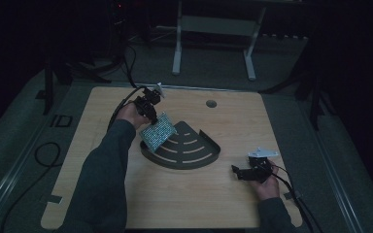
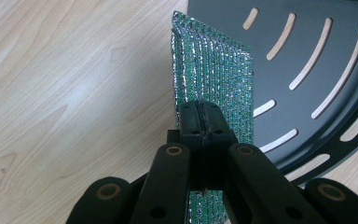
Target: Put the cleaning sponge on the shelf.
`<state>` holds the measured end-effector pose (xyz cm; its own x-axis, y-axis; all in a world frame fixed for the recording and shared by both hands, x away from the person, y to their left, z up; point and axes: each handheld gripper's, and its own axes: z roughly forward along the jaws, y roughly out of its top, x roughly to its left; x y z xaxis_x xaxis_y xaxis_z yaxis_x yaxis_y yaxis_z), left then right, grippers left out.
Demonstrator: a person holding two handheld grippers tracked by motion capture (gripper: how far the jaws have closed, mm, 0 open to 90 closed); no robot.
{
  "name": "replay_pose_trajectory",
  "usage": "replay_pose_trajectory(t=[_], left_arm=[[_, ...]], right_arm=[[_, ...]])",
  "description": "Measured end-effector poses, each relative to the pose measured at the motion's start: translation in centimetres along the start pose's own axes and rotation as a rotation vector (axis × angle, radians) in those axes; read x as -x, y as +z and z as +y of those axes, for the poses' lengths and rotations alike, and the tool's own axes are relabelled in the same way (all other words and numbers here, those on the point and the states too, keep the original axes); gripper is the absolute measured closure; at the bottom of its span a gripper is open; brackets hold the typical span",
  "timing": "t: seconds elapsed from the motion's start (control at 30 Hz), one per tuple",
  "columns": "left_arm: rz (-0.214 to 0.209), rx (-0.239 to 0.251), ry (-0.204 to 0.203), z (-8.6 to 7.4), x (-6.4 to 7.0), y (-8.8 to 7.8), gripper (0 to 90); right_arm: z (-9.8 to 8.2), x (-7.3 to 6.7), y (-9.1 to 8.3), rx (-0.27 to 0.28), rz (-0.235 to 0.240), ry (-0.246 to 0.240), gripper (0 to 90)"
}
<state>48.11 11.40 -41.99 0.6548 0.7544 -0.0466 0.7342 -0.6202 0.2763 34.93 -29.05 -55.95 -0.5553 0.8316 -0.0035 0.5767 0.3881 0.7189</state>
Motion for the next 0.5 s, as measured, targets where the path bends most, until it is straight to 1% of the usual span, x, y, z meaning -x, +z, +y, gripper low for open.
replay_pose_trajectory(t=[0.2,0.4,0.43,0.5], left_arm=[[0.019,-0.009,0.010,0.3,0.2,0.8,89.7],[0.032,-0.025,0.029,0.4,0.5,1.4,89.7],[0.032,-0.024,0.026,0.4,0.6,1.4,89.7],[0.039,-0.029,0.036,0.5,0.7,1.5,89.6]], right_arm=[[0.0,0.0,0.0,0.000,0.000,0.000,12.0],[0.0,0.0,0.0,0.000,0.000,-0.001,12.0],[0.0,0.0,0.0,0.000,0.000,0.000,12.0],[0.0,0.0,0.0,-0.001,0.000,-0.001,12.0]])
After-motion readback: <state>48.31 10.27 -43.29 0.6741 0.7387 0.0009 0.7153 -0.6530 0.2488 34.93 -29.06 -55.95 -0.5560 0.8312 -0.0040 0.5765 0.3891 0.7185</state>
